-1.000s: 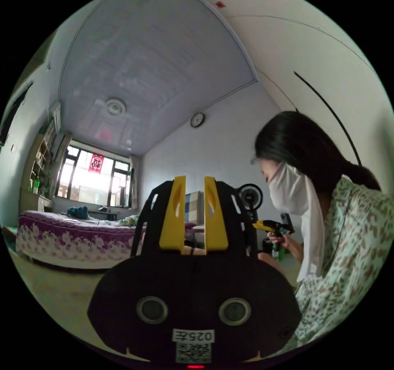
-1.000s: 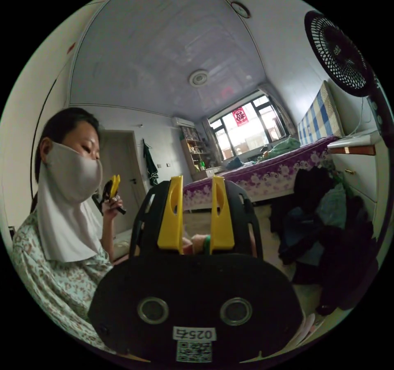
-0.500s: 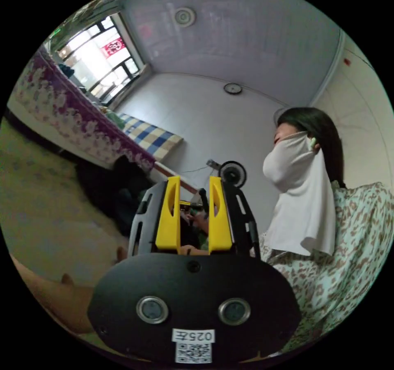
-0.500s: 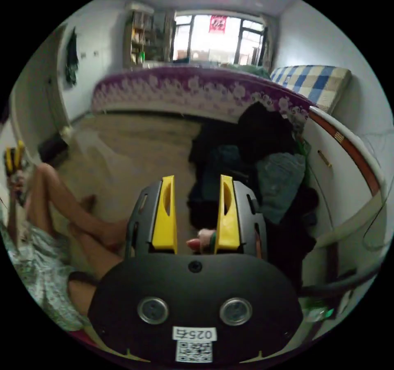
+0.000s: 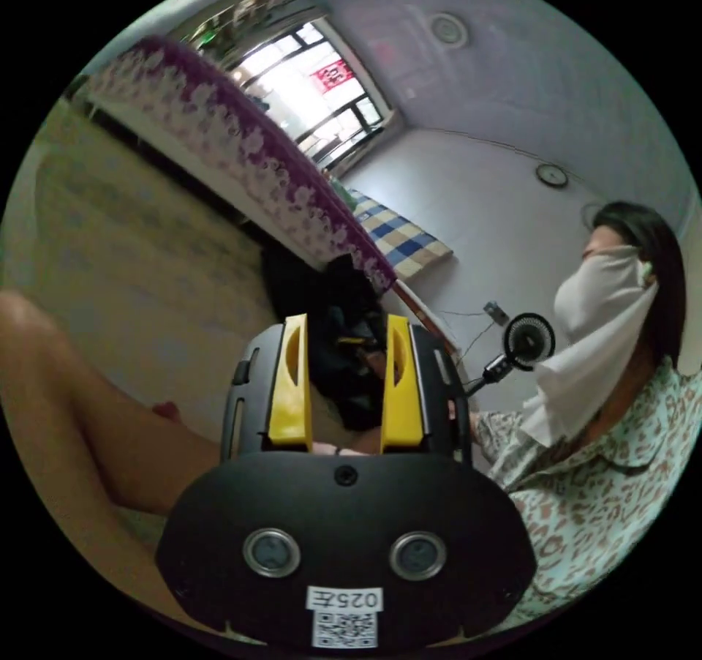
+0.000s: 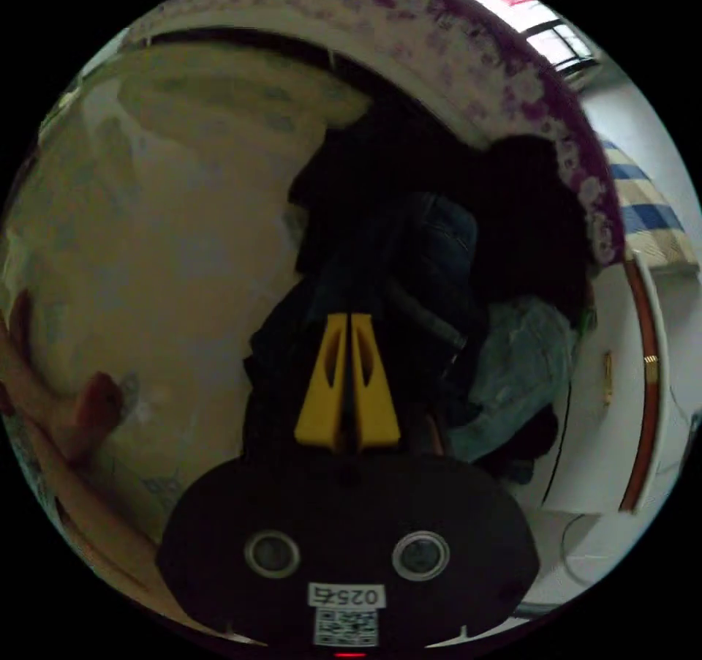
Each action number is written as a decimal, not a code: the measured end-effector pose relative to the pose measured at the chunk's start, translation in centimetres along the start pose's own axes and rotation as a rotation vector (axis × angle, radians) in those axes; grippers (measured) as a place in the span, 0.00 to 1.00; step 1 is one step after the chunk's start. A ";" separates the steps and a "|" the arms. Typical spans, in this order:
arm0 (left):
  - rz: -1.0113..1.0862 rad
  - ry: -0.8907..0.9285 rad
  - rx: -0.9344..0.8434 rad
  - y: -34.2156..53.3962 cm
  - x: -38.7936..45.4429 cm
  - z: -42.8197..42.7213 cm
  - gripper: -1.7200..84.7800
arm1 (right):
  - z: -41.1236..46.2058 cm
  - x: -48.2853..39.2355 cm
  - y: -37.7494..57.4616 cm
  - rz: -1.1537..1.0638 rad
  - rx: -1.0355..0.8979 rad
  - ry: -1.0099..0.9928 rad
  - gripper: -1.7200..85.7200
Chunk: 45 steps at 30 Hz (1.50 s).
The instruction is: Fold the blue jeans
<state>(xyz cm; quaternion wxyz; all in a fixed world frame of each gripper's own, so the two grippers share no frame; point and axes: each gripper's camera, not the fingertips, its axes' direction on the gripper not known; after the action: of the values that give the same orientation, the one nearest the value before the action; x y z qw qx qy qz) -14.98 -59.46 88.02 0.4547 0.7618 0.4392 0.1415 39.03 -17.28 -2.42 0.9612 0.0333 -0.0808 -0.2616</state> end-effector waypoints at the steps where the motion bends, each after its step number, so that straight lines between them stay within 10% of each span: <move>1: -0.083 0.049 -0.055 -0.1 -2.1 2.6 0.17 | -2.7 -0.3 1.4 0.043 0.100 0.002 0.01; 6: -0.294 0.287 -0.296 -0.2 -8.4 15.5 0.20 | -9.5 -1.5 5.7 0.038 0.238 -0.088 0.01; 22: -0.090 0.133 -1.162 -1.7 -9.9 33.0 0.07 | -12.9 -12.6 17.0 -0.126 0.248 -0.163 0.01; 34: -0.129 0.385 -0.573 -14.1 -10.6 11.8 0.02 | -16.2 7.2 24.5 0.382 0.660 -0.395 0.08; 45: 0.280 0.746 -0.127 -24.2 0.0 -11.7 0.01 | 2.9 20.8 34.2 1.070 0.476 -2.012 0.29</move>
<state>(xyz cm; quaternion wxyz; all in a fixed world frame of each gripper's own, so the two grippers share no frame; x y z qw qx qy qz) -35.19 -47.94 74.63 0.2866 0.6811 0.4565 0.4956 73.22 1.54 6.91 0.4202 -0.0479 -0.8582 0.2910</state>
